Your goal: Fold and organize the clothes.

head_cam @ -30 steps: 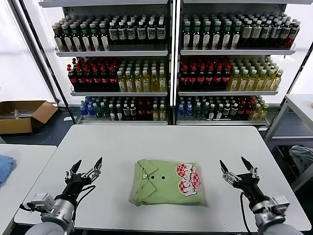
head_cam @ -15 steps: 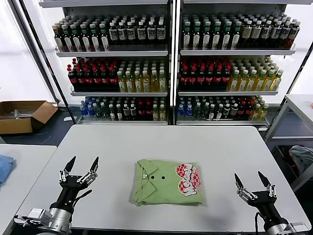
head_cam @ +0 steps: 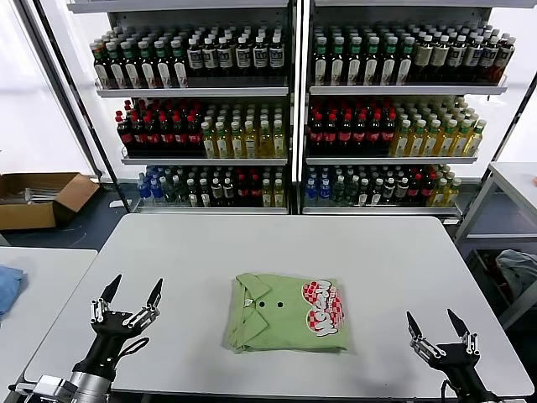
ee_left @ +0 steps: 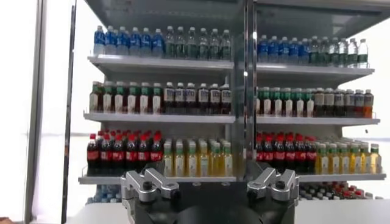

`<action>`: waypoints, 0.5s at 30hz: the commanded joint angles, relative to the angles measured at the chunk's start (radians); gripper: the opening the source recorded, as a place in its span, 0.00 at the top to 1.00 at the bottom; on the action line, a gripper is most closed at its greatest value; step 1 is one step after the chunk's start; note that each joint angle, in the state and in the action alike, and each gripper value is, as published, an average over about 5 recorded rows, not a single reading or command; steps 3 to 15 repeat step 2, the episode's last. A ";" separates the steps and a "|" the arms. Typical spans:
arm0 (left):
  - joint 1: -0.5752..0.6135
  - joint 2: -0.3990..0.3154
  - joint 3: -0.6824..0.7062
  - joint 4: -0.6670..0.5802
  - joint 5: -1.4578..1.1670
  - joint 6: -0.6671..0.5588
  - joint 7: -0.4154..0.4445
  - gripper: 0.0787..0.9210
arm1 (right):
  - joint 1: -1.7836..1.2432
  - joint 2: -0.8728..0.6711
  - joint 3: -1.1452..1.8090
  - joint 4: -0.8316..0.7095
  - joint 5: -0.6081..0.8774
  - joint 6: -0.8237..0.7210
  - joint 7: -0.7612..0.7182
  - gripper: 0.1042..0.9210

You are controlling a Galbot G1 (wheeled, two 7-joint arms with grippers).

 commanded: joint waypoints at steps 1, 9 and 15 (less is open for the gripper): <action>0.033 -0.016 -0.030 -0.019 0.017 -0.023 0.041 0.12 | -0.020 0.022 0.014 0.002 -0.005 0.000 -0.005 0.12; 0.035 -0.016 -0.030 -0.020 0.017 -0.023 0.043 0.12 | -0.019 0.023 0.015 0.002 -0.005 -0.001 -0.005 0.12; 0.035 -0.016 -0.030 -0.020 0.017 -0.023 0.043 0.12 | -0.019 0.023 0.015 0.002 -0.005 -0.001 -0.005 0.12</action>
